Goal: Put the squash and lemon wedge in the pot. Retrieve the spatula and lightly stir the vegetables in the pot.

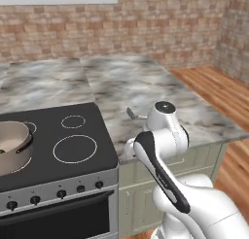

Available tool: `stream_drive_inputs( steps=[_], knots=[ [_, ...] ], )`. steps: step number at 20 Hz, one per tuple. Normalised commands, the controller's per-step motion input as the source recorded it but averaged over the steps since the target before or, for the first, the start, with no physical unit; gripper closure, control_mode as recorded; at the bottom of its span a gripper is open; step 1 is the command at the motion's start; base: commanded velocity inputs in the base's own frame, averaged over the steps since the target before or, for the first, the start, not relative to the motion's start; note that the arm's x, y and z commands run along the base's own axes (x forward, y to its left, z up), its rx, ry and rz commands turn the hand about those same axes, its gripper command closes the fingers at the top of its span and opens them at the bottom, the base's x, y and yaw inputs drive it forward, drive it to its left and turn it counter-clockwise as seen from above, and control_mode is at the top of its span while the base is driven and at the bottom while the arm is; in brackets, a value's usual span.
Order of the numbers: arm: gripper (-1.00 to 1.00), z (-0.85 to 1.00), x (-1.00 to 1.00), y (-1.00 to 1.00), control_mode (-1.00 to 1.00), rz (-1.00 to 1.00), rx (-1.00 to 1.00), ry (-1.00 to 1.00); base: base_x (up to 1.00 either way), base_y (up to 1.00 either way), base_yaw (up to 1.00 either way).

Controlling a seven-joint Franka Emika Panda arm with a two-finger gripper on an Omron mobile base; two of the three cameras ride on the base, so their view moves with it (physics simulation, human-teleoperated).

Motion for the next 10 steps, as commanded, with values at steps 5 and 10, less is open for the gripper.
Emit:
stream_drive_inputs(
  steps=[5, 10],
  knots=[
    [-1.00, 0.00, 0.00, 0.00, 1.00, 0.00, 0.00, 0.00, 0.22, -0.77, -0.02],
    [-1.00, 0.00, 0.00, 0.00, 1.00, 0.00, 0.00, 0.00, 0.47, -0.37, -0.05]
  ],
)
